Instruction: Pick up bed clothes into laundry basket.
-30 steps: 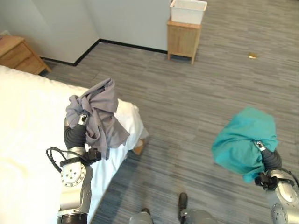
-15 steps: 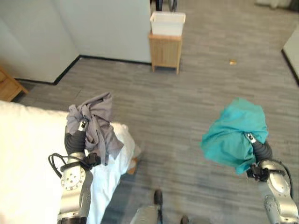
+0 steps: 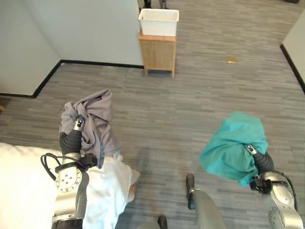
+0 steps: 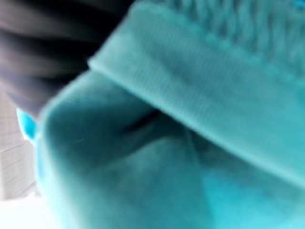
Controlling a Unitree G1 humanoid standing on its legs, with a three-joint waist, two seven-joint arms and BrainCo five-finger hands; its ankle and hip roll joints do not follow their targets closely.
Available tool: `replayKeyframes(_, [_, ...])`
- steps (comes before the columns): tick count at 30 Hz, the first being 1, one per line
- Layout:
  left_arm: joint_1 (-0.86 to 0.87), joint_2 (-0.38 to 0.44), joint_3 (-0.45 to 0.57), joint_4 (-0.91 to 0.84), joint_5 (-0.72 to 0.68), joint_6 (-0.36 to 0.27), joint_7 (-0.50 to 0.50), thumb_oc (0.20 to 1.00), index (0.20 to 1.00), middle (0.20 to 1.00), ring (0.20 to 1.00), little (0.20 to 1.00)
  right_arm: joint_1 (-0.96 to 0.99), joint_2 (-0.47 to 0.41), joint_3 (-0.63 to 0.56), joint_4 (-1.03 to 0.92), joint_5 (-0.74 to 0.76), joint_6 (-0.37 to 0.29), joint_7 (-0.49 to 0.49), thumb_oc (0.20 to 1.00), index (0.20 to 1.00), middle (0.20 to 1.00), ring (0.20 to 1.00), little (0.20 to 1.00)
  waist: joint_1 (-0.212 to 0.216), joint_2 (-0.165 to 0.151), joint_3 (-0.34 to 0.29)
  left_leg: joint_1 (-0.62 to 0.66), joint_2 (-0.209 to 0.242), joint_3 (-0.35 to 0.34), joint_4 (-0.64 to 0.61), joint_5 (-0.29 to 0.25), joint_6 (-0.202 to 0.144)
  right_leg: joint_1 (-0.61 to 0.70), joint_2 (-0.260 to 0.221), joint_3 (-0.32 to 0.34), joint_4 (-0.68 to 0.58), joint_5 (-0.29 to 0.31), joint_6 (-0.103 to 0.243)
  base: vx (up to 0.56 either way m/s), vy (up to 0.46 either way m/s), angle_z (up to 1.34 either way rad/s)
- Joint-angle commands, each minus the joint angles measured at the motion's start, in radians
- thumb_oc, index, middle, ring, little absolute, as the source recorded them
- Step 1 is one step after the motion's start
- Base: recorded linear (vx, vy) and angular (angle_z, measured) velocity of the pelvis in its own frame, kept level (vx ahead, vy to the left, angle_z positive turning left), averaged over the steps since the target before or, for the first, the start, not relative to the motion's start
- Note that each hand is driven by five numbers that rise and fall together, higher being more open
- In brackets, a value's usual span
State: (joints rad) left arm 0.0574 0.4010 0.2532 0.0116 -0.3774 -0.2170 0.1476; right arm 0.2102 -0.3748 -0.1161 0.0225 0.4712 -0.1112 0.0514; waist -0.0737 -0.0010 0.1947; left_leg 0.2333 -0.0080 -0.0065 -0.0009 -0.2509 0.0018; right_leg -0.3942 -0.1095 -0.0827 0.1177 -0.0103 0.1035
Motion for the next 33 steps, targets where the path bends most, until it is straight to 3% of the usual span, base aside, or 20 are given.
replayKeyframes(1, [-0.032,0.052,0.048,-0.042,-0.024,-0.087,-0.004,0.2,0.2,0.2,0.2,0.2,-0.087,-0.047,-0.044,-0.031,0.012,-0.065,-0.002,0.2,0.2,0.2,0.2,0.2,-0.008,0.009,-0.042,0.088,0.142,-0.04,0.062,0.282,-0.112,0.132,-0.009,-0.042,-0.055,0.175,0.071,0.77,-0.498,0.31])
replayKeyframes(2, [-0.02,0.033,0.043,-0.044,-0.045,-0.081,-0.008,0.2,0.2,0.2,0.2,0.2,-0.106,-0.068,-0.031,-0.027,0.014,-0.066,-0.001,0.2,0.2,0.2,0.2,0.2,-0.002,0.0,-0.035,0.004,0.179,-0.024,0.314,0.432,-0.126,0.198,0.024,-0.064,-0.057,0.143,0.017,0.6,-0.376,0.24])
replayKeyframes(3, [-0.02,0.033,0.043,-0.044,-0.045,-0.08,-0.009,0.2,0.2,0.2,0.2,0.2,-0.106,-0.068,-0.03,-0.026,0.014,-0.066,-0.001,0.2,0.2,0.2,0.2,0.2,-0.004,0.003,-0.038,0.001,0.182,-0.026,0.319,0.426,-0.126,0.199,0.026,-0.066,-0.059,0.138,0.02,0.76,-0.667,-0.2])
replayKeyframes(4, [-0.018,0.037,0.035,-0.058,-0.053,-0.067,-0.023,0.2,0.2,0.2,0.2,0.2,-0.115,-0.089,-0.037,-0.019,0.035,-0.068,-0.016,0.2,0.2,0.2,0.2,0.2,0.017,-0.033,-0.008,-0.122,0.204,0.002,0.586,0.473,-0.101,0.292,0.04,-0.057,-0.072,0.089,-0.041,0.4,-0.394,-0.29])
replayKeyframes(5, [-0.02,0.038,0.035,-0.058,-0.054,-0.067,-0.024,0.2,0.2,0.2,0.2,0.2,-0.116,-0.088,-0.038,-0.018,0.035,-0.069,-0.016,0.2,0.2,0.2,0.2,0.2,0.016,-0.036,-0.008,-0.13,0.201,-0.001,0.594,0.474,-0.099,0.29,0.037,-0.058,-0.074,0.093,-0.041,0.75,-0.672,-0.19])
replayKeyframes(6, [-0.025,0.033,0.018,-0.074,-0.075,-0.064,-0.025,0.2,0.2,0.2,0.2,0.2,-0.121,-0.11,-0.043,-0.002,0.036,-0.072,-0.041,0.2,0.2,0.2,0.2,0.2,0.053,-0.063,0.025,-0.241,0.19,0.014,0.725,0.432,-0.086,0.371,0.047,-0.039,-0.078,0.037,-0.073,0.34,-0.267,-0.13])
replayKeyframes(8, [-0.03,0.025,0.014,-0.07,-0.087,-0.063,-0.028,0.2,0.2,0.2,0.2,0.2,-0.119,-0.112,-0.052,-0.003,0.035,-0.069,-0.048,0.2,0.2,0.2,0.2,0.2,0.071,-0.076,0.036,-0.315,0.185,0.038,0.735,0.412,-0.082,0.406,0.042,-0.033,-0.091,0.031,-0.075,0.54,-0.285,-0.21])
replayKeyframes(9, [-0.039,0.017,-0.006,-0.067,-0.107,-0.063,-0.037,0.2,0.2,0.2,0.2,0.2,-0.12,-0.119,-0.067,0.007,0.05,-0.072,-0.058,0.2,0.2,0.2,0.2,0.2,0.093,-0.078,0.04,-0.429,0.197,0.097,0.615,0.398,-0.091,0.474,0.034,-0.042,-0.11,0.008,-0.064,0.59,-0.206,-0.29])
replayKeyframes(11, [-0.046,0.019,-0.017,-0.057,-0.108,-0.068,-0.037,0.2,0.2,0.2,0.2,0.2,-0.121,-0.116,-0.071,0.008,0.06,-0.077,-0.058,0.2,0.2,0.2,0.2,0.2,0.106,-0.075,0.032,-0.454,0.186,0.126,0.533,0.399,-0.101,0.5,0.028,-0.045,-0.13,-0.005,-0.054,0.63,-0.059,-0.23])
replayKeyframes(12, [-0.048,0.023,-0.033,-0.049,-0.103,-0.063,-0.043,0.2,0.2,0.2,0.2,0.2,-0.118,-0.116,-0.069,0.02,0.049,-0.079,-0.059,0.2,0.2,0.2,0.2,0.2,0.128,-0.05,0.012,-0.498,0.134,0.197,0.309,0.393,-0.099,0.556,0.051,-0.047,-0.142,-0.034,-0.039,0.67,-0.004,-0.16])
replayKeyframes(13, [-0.047,0.022,-0.035,-0.048,-0.103,-0.063,-0.044,0.2,0.2,0.2,0.2,0.2,-0.117,-0.117,-0.069,0.02,0.049,-0.079,-0.059,0.2,0.2,0.2,0.2,0.2,0.129,-0.056,0.009,-0.485,0.124,0.203,0.287,0.398,-0.097,0.559,0.042,-0.046,-0.144,-0.037,-0.036,0.73,0.005,-0.22])
replayKeyframes(15, [-0.017,0.009,-0.038,-0.053,-0.095,-0.06,-0.054,0.2,0.2,0.2,0.2,0.2,-0.103,-0.114,-0.053,0.019,-0.017,-0.062,-0.044,0.2,0.2,0.2,0.2,0.2,0.174,-0.033,-0.037,-0.499,0.04,0.222,-0.004,0.443,-0.075,0.65,0.075,-0.021,-0.142,-0.084,-0.022,0.76,0.001,-0.17])
replayKeyframes(18, [-0.004,0.006,-0.03,-0.061,-0.073,-0.054,-0.05,0.2,0.2,0.2,0.2,0.2,-0.109,-0.109,-0.047,0.018,-0.045,-0.051,-0.038,0.2,0.2,0.2,0.2,0.2,0.183,-0.038,-0.062,-0.488,0.018,0.298,-0.049,0.48,-0.066,0.708,0.071,-0.011,-0.13,-0.094,-0.013,0.7,0.005,-0.15])
replayKeyframes(20, [0.009,0.002,-0.028,-0.068,-0.063,-0.05,-0.054,0.2,0.2,0.2,0.2,0.2,-0.114,-0.082,-0.03,0.005,-0.039,-0.045,-0.024,0.2,0.2,0.2,0.2,0.2,0.183,-0.043,-0.091,-0.444,0.01,0.315,-0.022,0.449,-0.02,0.719,0.055,-0.01,-0.084,-0.097,0.004,0.5,0.05,-0.15])
replayKeyframes(22, [0.023,0.003,-0.026,-0.059,-0.045,-0.039,-0.053,0.2,0.2,0.2,0.2,0.2,-0.13,-0.053,-0.008,0.015,-0.051,-0.05,-0.017,0.2,0.2,0.2,0.2,0.2,0.2,-0.08,-0.103,-0.415,-0.027,0.326,0.015,0.396,0.022,0.675,-0.012,-0.034,0.119,0.064,0.085,0.62,0.164,-0.03])
replayKeyframes(23, [0.03,0.008,-0.023,-0.059,-0.041,-0.026,-0.049,0.2,0.2,0.2,0.2,0.2,-0.14,-0.034,0.014,0.022,-0.058,-0.044,-0.018,0.2,0.2,0.2,0.2,0.2,0.198,-0.07,-0.093,-0.343,-0.021,0.343,0.031,0.338,0.048,0.599,-0.052,-0.043,0.382,0.234,0.135,0.49,0.205,-0.07])
replayKeyframes(24, [0.03,0.007,-0.022,-0.059,-0.041,-0.026,-0.049,0.2,0.2,0.2,0.2,0.2,-0.141,-0.034,0.015,0.021,-0.058,-0.043,-0.018,0.2,0.2,0.2,0.2,0.2,0.202,-0.067,-0.093,-0.345,-0.014,0.347,0.032,0.341,0.048,0.593,-0.048,-0.038,0.384,0.237,0.133,0.77,0.281,-0.11])
replayKeyframes(25, [0.034,0.022,-0.028,-0.052,-0.035,-0.034,-0.046,0.2,0.2,0.2,0.2,0.2,-0.142,-0.025,0.034,0.031,-0.064,-0.033,-0.001,0.2,0.2,0.2,0.2,0.2,0.164,-0.028,-0.065,-0.225,0.0,0.301,-0.01,0.301,0.059,0.424,-0.021,-0.051,0.503,0.174,0.105,0.4,0.125,-0.07])
replayKeyframes(28, [0.027,0.027,-0.033,-0.043,-0.051,-0.034,-0.048,0.2,0.2,0.2,0.2,0.2,-0.139,-0.031,0.045,0.03,-0.057,-0.025,0.008,0.2,0.2,0.2,0.2,0.2,0.136,-0.009,-0.053,-0.152,0.01,0.26,-0.046,0.294,0.049,0.32,-0.028,-0.104,0.454,0.108,0.072,0.5,0.05,0.31])
replayKeyframes(33, [0.014,0.038,-0.045,-0.019,-0.068,-0.026,-0.061,0.2,0.2,0.2,0.2,0.2,-0.119,-0.03,0.036,0.034,-0.031,-0.022,0.007,0.2,0.2,0.2,0.2,0.2,0.097,-0.023,-0.034,-0.046,0.027,0.17,-0.072,0.226,-0.005,0.269,-0.047,-0.111,0.092,0.064,0.055,0.53,-0.155,0.71])
